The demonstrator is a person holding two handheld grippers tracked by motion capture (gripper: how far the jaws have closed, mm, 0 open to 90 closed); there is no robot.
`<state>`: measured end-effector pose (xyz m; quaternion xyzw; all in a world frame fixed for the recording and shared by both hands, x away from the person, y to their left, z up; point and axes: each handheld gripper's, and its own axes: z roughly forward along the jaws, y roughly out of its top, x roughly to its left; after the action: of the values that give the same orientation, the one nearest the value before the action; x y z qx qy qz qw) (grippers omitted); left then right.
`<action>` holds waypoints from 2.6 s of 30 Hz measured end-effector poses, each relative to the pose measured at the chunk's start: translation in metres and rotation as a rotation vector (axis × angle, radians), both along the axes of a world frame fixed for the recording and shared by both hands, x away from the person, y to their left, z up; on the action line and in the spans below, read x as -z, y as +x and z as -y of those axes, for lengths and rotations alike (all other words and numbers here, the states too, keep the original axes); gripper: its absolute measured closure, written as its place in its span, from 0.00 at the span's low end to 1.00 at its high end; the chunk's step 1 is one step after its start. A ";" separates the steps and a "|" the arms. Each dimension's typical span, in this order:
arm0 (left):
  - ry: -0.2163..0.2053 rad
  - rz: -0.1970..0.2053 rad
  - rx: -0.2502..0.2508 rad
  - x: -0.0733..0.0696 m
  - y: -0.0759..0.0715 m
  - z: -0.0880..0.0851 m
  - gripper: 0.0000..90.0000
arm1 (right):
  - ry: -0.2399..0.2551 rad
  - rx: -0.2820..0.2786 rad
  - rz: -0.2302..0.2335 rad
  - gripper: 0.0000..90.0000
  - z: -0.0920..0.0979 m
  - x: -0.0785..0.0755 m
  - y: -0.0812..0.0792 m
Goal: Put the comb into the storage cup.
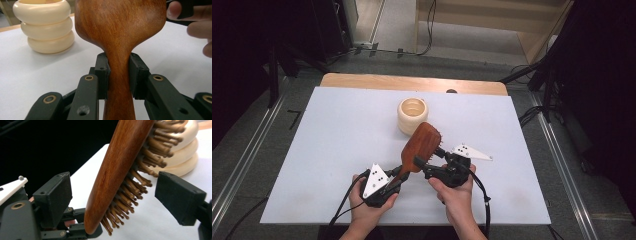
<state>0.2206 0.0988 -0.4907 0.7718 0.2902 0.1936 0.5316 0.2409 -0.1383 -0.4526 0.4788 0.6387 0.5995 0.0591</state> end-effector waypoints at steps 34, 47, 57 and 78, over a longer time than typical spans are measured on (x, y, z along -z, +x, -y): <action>-0.065 -0.070 0.024 -0.004 0.006 -0.012 0.11 | 0.181 -0.022 0.042 0.59 0.029 0.004 -0.002; -0.086 -0.066 -0.035 -0.003 0.013 -0.053 0.00 | 0.146 -0.011 0.099 0.60 0.036 -0.001 -0.004; -0.084 -0.058 -0.106 -0.002 0.014 -0.090 0.00 | 0.125 -0.010 0.129 0.59 0.040 -0.005 -0.003; -0.053 -0.053 -0.261 -0.004 0.021 -0.162 0.00 | 0.088 -0.004 0.171 0.59 0.051 -0.016 0.009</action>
<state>0.2415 0.2612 -0.4865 0.7181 0.4071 0.2329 0.5142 0.2495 -0.1896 -0.4364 0.4267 0.6053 0.6657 0.0913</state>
